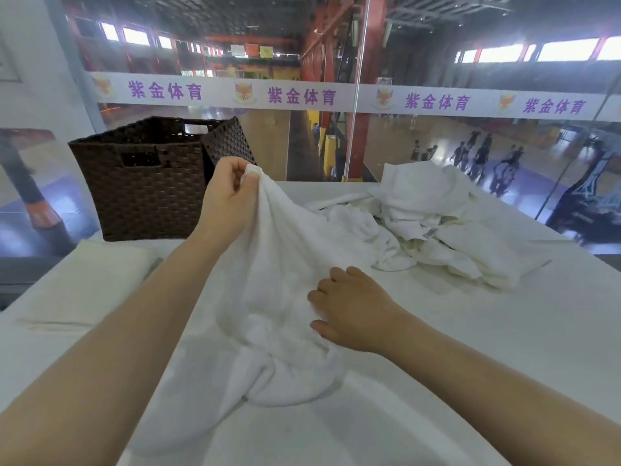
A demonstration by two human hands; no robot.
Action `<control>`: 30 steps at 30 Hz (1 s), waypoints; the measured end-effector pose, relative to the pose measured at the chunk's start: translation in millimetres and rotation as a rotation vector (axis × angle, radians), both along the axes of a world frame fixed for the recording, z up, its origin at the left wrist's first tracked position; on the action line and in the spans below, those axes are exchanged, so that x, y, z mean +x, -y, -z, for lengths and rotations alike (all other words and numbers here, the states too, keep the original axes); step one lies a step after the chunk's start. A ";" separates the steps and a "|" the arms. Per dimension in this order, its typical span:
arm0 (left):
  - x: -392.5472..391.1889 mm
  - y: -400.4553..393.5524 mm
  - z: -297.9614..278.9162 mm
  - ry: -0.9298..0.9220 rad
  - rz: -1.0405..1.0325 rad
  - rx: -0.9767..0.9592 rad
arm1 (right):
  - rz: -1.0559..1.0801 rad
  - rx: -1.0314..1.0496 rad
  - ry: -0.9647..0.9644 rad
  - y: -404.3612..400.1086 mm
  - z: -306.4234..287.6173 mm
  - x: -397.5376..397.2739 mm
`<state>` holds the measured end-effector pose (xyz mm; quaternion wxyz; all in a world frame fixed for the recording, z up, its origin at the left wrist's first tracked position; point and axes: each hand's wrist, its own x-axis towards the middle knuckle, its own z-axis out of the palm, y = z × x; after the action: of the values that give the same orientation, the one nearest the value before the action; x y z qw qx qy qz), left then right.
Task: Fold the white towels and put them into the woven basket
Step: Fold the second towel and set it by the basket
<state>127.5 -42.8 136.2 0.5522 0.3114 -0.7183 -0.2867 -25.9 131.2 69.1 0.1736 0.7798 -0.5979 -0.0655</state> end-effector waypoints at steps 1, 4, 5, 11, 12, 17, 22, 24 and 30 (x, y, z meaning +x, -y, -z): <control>1.9 1.3 -1.9 -0.002 0.005 0.001 | 0.050 0.019 -0.026 2.4 -2.2 -5.7; 7.8 4.2 -1.6 0.013 -0.006 0.004 | 0.163 0.056 -0.100 8.5 -3.8 -18.5; 9.8 4.4 -0.7 0.023 -0.012 -0.003 | 0.183 0.050 -0.123 10.4 -3.3 -21.5; 21.1 7.2 6.0 0.057 -0.055 0.037 | 0.269 0.029 -0.239 23.9 -1.2 -40.8; 22.9 8.1 7.9 0.059 -0.052 0.057 | 0.298 0.036 -0.236 24.5 -0.7 -44.2; 19.2 7.0 15.1 0.111 -0.020 0.101 | 0.455 0.041 -0.156 28.0 -2.1 -37.8; 7.8 5.4 16.4 0.122 -0.035 0.118 | -0.048 0.024 0.131 46.7 10.7 -7.0; 6.6 7.7 17.1 0.121 -0.028 0.136 | -0.085 0.122 0.040 49.5 22.9 -1.4; 17.5 20.9 18.5 0.086 -0.058 0.185 | 0.186 0.238 -0.315 53.6 38.7 -23.9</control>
<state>145.0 -63.8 117.7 0.4977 0.3939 -0.7024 -0.3222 -49.9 77.5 30.4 0.1647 0.7162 -0.6209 -0.2726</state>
